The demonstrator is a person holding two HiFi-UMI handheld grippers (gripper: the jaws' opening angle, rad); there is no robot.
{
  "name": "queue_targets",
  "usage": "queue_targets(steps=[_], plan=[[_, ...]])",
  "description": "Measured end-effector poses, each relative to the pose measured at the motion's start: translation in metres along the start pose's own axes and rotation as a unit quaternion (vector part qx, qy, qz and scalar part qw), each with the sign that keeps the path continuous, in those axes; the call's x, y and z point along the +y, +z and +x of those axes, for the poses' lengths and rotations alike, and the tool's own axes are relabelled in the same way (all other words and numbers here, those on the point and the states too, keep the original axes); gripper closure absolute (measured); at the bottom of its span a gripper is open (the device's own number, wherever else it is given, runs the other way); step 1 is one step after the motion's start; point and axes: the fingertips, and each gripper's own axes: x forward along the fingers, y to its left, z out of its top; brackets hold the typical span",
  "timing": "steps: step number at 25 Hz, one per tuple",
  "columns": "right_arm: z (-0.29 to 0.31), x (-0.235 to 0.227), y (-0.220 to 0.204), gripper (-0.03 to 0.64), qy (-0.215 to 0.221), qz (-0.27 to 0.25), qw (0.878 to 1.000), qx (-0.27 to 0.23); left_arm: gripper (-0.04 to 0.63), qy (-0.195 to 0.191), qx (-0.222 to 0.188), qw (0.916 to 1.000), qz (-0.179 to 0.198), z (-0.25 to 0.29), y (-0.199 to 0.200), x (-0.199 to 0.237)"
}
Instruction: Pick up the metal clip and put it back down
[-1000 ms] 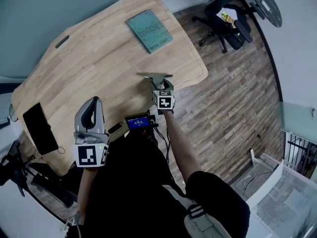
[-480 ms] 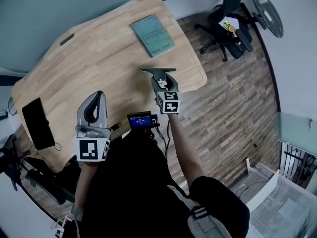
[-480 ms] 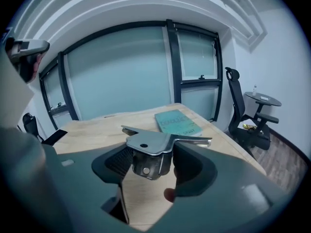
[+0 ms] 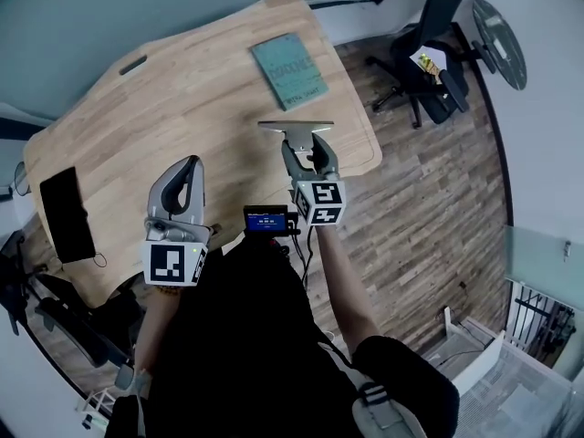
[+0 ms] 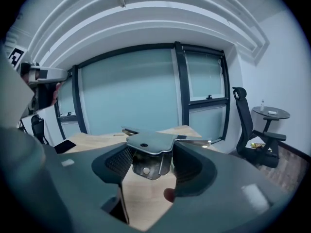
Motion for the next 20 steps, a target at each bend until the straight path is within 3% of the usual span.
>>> queue_targets(steps=[20], plan=[[-0.081, 0.022, 0.134, 0.336, 0.018, -0.06, 0.985, -0.159, 0.595, 0.025, -0.055, 0.9981, 0.011, 0.018, 0.027, -0.016]])
